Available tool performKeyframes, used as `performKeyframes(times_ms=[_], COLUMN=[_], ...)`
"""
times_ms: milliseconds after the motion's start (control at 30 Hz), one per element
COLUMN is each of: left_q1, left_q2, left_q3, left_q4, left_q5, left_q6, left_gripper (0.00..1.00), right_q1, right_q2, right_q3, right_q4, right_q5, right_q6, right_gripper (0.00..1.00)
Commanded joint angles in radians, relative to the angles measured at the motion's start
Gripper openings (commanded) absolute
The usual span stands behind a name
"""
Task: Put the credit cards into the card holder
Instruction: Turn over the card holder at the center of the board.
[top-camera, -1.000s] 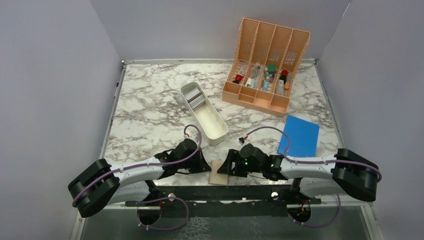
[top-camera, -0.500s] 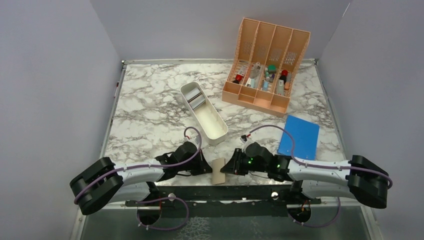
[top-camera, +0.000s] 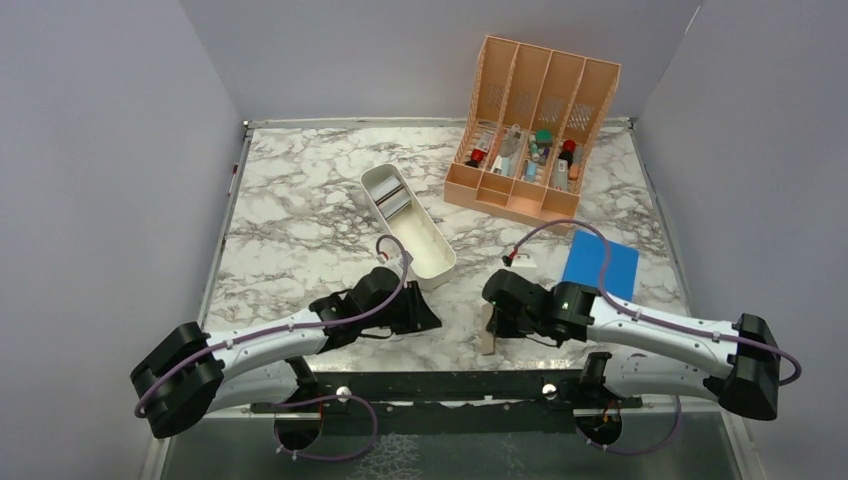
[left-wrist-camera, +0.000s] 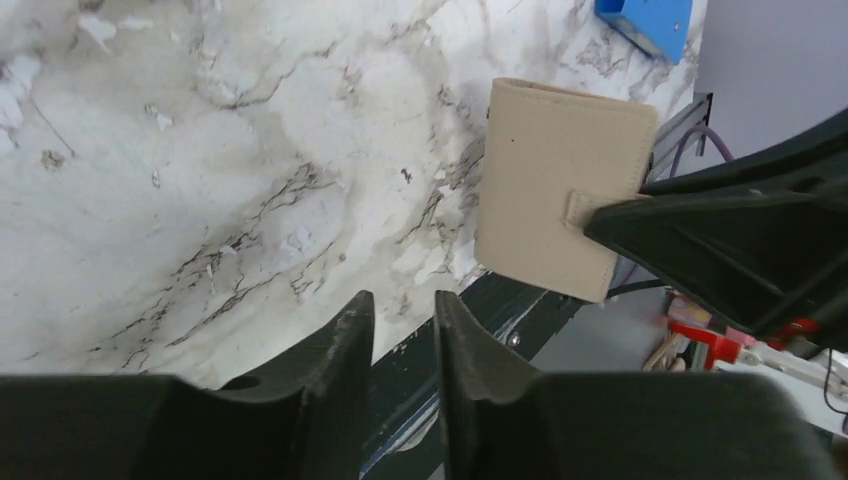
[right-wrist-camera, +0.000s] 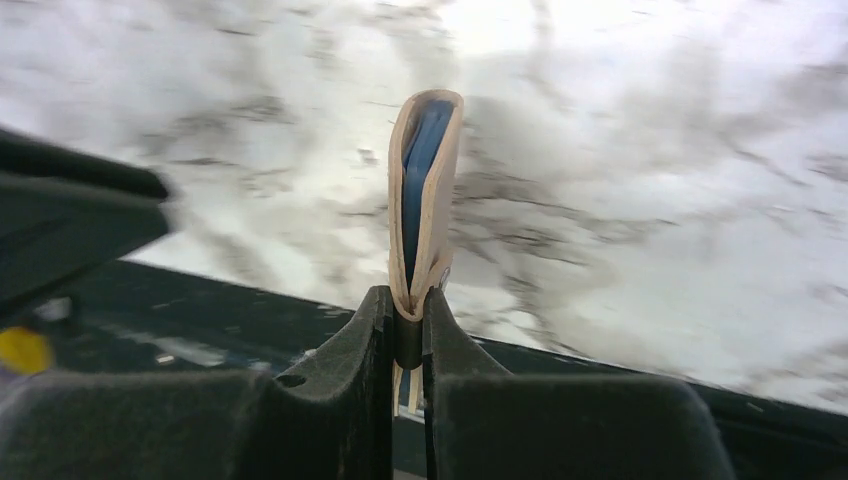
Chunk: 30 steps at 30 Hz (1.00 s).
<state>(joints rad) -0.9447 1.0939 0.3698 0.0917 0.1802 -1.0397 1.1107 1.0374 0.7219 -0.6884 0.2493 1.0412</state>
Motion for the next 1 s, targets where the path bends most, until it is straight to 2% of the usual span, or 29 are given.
performKeyframes(times_ms=[0, 100, 167, 233, 367, 533, 633, 800, 967], left_q1=[-0.003, -0.002, -0.002, -0.001, 0.001, 0.001, 0.001, 0.000, -0.037], left_q2=[-0.058, -0.115, -0.168, -0.220, -0.275, -0.270, -0.234, -0.096, 0.060], left_q3=[0.075, 0.083, 0.076, 0.060, 0.059, 0.065, 0.058, 0.063, 0.134], left_q4=[-0.193, -0.261, -0.292, -0.309, -0.350, -0.346, -0.286, -0.183, -0.135], left_q5=[-0.103, -0.162, -0.200, -0.224, -0.252, -0.229, -0.173, -0.078, -0.053], left_q6=[0.080, 0.074, 0.051, 0.030, 0.019, 0.037, 0.068, 0.090, 0.127], left_gripper=[0.37, 0.39, 0.39, 0.39, 0.40, 0.40, 0.39, 0.28, 0.27], right_q1=[0.001, 0.003, 0.033, 0.066, 0.105, 0.116, 0.114, 0.090, 0.045], right_q2=[0.097, 0.220, 0.302, 0.377, 0.452, 0.393, 0.326, 0.194, 0.188], right_q3=[0.089, 0.163, 0.205, 0.233, 0.231, 0.172, 0.138, 0.033, -0.019], right_q4=[-0.305, -0.324, -0.303, -0.237, -0.037, 0.147, 0.138, 0.138, 0.148], right_q5=[0.165, 0.171, 0.169, 0.138, 0.007, -0.095, -0.047, 0.012, -0.008], right_q6=[-0.035, -0.050, -0.042, -0.041, -0.072, -0.114, -0.141, -0.140, -0.134], right_gripper=[0.11, 0.14, 0.22, 0.32, 0.40, 0.47, 0.47, 0.45, 0.41])
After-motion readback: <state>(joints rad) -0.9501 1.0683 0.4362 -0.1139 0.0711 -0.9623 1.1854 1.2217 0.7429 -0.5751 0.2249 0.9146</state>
